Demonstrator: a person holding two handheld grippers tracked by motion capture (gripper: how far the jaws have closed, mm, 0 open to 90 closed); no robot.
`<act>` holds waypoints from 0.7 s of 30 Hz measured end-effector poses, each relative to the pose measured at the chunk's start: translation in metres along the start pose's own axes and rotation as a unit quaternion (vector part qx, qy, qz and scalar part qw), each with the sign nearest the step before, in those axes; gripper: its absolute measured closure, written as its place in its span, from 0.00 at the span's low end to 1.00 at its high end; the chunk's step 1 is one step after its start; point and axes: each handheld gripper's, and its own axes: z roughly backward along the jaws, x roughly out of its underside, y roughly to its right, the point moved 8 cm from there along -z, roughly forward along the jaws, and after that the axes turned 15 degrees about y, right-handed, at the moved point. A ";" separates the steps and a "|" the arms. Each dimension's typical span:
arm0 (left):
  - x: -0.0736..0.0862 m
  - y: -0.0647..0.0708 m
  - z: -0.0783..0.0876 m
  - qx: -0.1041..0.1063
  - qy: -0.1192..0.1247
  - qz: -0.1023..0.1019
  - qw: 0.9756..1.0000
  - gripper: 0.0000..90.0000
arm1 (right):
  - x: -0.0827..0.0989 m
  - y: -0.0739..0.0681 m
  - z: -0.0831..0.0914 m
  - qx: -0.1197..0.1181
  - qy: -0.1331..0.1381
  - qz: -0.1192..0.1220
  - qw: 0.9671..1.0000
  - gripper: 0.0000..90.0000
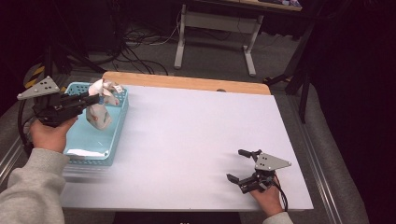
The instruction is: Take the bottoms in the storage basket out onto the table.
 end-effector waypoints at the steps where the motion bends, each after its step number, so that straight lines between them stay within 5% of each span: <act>1: -0.002 0.004 -0.002 0.005 0.008 0.003 1.000 0.85 | 0.000 0.000 0.000 0.000 0.001 0.000 1.000 0.01; 21: -0.011 0.040 -0.035 0.055 0.043 0.003 0.998 0.85 | 0.000 -0.001 0.000 -0.003 0.002 0.001 1.000 0.01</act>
